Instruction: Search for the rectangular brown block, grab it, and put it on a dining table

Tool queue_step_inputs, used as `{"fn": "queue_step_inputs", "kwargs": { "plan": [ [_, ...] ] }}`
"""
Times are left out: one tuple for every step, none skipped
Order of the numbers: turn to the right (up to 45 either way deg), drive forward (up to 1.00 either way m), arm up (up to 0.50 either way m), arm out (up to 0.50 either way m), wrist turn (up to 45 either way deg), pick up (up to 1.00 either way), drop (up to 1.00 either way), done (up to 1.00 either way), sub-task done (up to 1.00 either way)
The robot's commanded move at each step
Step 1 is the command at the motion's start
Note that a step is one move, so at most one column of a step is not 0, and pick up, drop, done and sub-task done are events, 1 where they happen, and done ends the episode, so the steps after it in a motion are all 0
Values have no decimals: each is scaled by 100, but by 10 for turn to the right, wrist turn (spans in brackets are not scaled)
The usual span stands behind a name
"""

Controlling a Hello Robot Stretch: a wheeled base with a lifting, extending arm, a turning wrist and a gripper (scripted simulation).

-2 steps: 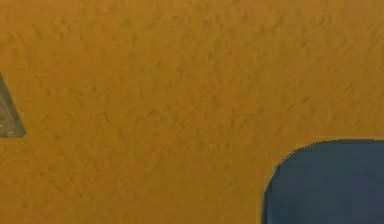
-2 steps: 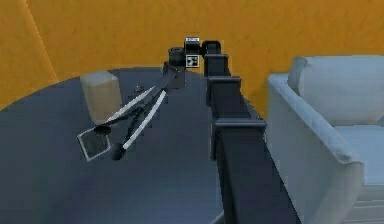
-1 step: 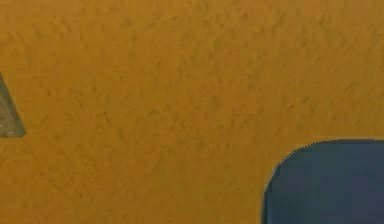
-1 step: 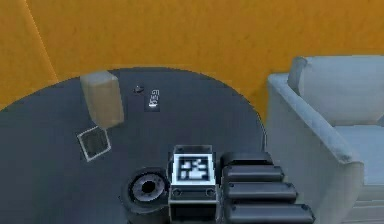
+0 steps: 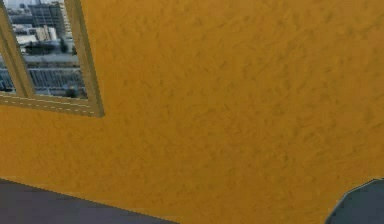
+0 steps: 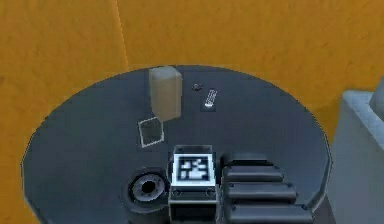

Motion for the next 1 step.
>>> {"fn": "queue_step_inputs", "kwargs": {
  "plan": [
    [0, 0, 0, 34, 0, 0, 0, 0, 0]
  ]
}}
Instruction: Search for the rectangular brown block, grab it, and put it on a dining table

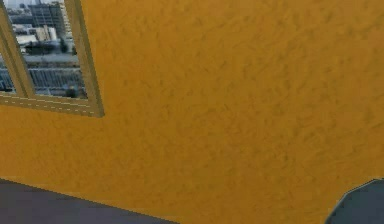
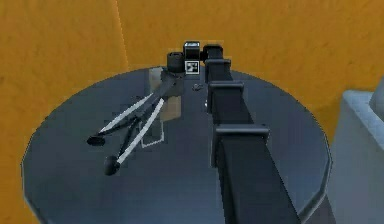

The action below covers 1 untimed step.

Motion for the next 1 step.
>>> {"fn": "queue_step_inputs", "kwargs": {
  "plan": [
    [0, 0, 0, 0, 450, 0, 0, 0, 0]
  ]
}}
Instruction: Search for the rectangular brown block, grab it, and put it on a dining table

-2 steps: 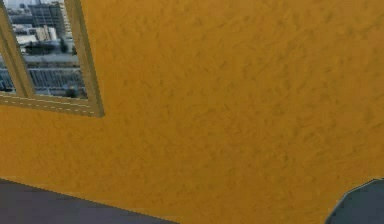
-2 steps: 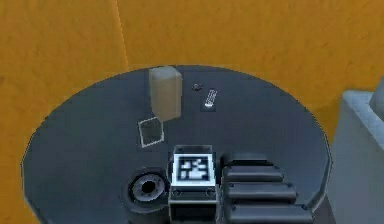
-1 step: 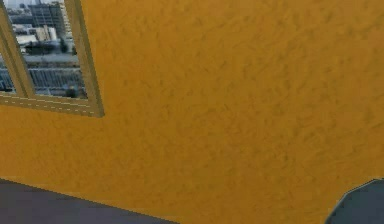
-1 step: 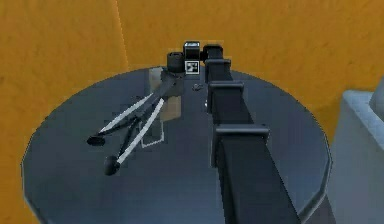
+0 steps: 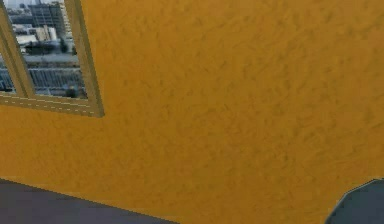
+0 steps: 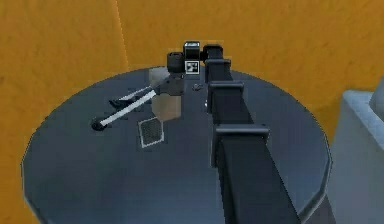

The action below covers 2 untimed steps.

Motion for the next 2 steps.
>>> {"fn": "queue_step_inputs", "kwargs": {
  "plan": [
    [0, 0, 0, 0, 450, 0, 0, 0, 0],
    [0, 0, 0, 0, 120, 0, 0, 0, 0]
  ]
}}
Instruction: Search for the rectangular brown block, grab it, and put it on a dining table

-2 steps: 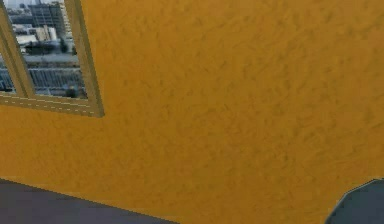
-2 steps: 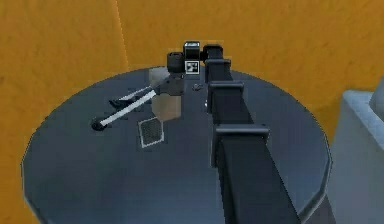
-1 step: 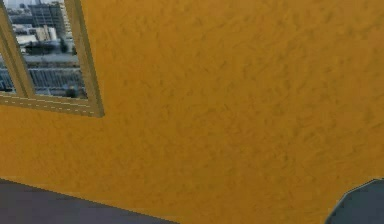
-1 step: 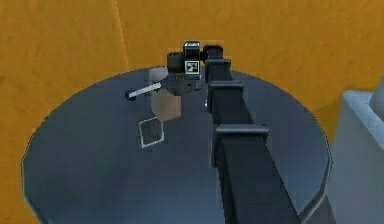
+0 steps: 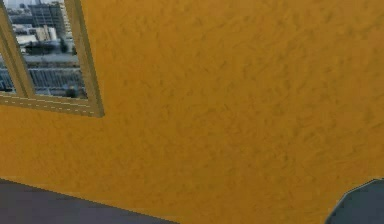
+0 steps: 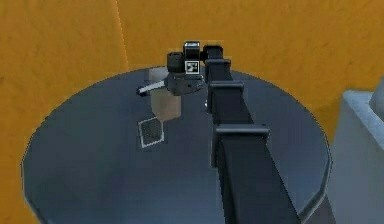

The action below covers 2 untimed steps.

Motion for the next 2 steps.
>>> {"fn": "queue_step_inputs", "kwargs": {
  "plan": [
    [0, 0, 0, 0, 0, 100, 0, 0, 0],
    [0, 0, 0, 0, -450, 0, 0, 0, 0]
  ]
}}
